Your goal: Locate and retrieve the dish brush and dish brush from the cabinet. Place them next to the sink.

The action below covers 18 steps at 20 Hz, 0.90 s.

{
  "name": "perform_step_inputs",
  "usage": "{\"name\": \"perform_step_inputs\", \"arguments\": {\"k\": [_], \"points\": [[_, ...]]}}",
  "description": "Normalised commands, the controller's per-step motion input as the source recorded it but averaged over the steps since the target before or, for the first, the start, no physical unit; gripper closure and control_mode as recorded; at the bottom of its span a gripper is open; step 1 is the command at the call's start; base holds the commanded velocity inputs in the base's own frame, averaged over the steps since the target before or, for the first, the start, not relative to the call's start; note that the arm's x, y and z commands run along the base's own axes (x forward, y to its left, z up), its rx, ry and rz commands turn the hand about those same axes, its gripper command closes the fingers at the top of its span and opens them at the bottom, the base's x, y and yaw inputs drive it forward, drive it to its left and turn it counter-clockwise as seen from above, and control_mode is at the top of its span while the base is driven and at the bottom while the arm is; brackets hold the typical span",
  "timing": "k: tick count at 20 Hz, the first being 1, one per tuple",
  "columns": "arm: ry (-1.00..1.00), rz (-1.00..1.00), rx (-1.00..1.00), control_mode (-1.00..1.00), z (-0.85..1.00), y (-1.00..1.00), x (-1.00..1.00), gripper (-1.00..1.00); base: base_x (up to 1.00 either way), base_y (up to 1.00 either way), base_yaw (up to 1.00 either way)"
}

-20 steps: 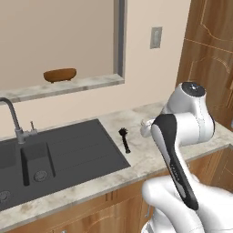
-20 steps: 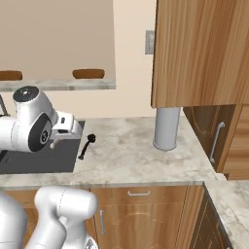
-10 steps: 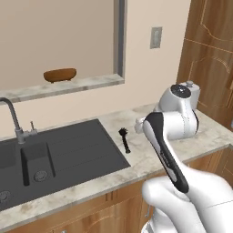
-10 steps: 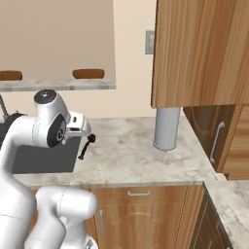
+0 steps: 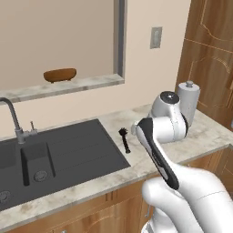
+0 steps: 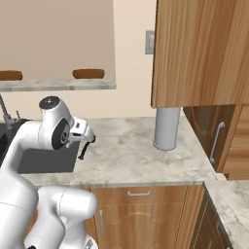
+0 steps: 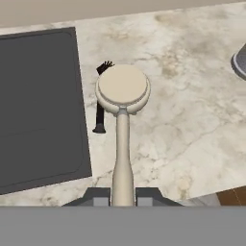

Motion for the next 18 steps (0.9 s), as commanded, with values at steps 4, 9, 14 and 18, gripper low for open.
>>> {"name": "perform_step_inputs", "arguments": {"k": [4,9,14,18], "points": [[0.05,-0.23,0.03,-1.0,-0.39,0.0,0.17,1.0,0.0,0.0,0.0],[0.08,-0.13,0.06,-1.0,-0.42,0.0,0.23,1.0,0.0,0.0,0.0],[0.08,-0.01,0.06,-1.0,-0.35,-0.01,0.32,1.0,0.0,0.0,0.0],[0.01,0.0,0.01,-1.0,-0.39,0.0,0.3,1.0,0.0,0.0,0.0]]}}
